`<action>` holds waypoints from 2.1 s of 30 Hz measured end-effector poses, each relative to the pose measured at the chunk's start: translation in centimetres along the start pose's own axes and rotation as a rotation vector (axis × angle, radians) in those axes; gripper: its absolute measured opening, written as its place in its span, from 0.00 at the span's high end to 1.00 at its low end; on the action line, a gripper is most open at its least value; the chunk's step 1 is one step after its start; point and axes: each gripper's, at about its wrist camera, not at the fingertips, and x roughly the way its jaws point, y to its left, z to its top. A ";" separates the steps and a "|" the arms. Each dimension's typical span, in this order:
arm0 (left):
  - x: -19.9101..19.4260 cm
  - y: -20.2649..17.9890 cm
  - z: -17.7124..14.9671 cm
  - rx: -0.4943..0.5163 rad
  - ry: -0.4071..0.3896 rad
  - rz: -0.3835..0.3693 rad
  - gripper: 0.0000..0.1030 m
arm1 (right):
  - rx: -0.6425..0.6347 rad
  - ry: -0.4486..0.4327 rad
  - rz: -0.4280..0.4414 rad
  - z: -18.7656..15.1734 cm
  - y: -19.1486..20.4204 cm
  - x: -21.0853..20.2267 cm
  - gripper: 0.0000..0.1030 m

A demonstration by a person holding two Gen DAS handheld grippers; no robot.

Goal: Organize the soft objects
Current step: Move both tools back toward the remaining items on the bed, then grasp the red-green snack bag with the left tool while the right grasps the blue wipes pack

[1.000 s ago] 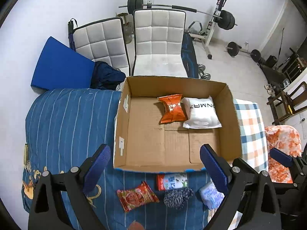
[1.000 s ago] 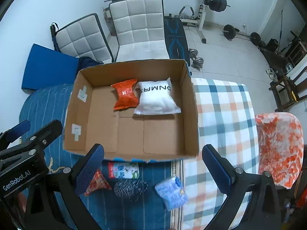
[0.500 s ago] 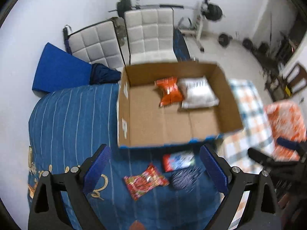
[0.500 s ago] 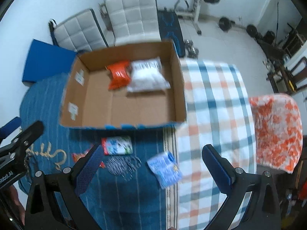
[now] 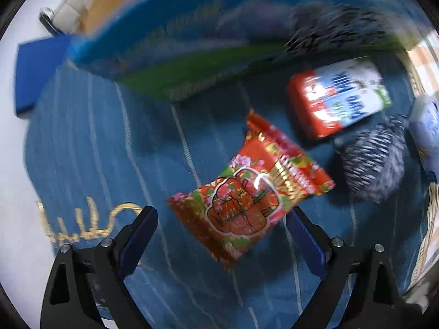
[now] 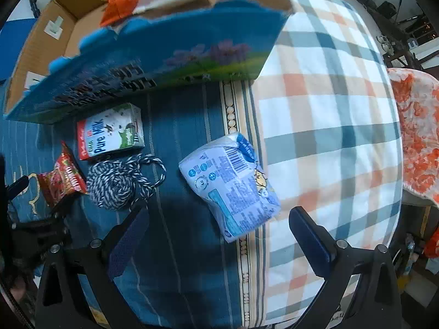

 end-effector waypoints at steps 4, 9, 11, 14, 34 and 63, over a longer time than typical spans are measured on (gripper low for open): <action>2.5 0.5 1.1 -0.018 0.073 -0.122 0.07 | 0.000 0.022 0.000 0.4 0.3 1.4 0.00; 2.5 0.6 0.7 -0.082 0.073 -0.174 0.31 | 0.021 0.053 0.026 0.8 -0.4 2.7 0.00; 2.2 0.7 0.2 -0.132 0.084 -0.196 0.39 | 0.027 0.065 0.048 1.0 -0.9 3.1 0.00; 2.0 0.5 -1.3 -0.231 0.114 -0.238 0.40 | 0.022 0.071 0.076 1.1 -1.6 3.5 0.00; 2.3 -3.1 -3.5 -0.378 0.153 -0.412 0.28 | -0.016 0.167 0.123 0.4 -3.5 7.0 0.40; -8.7 -1.0 -8.3 -0.308 -0.050 -0.401 0.30 | -0.090 0.095 0.106 -3.5 0.0 3.1 0.65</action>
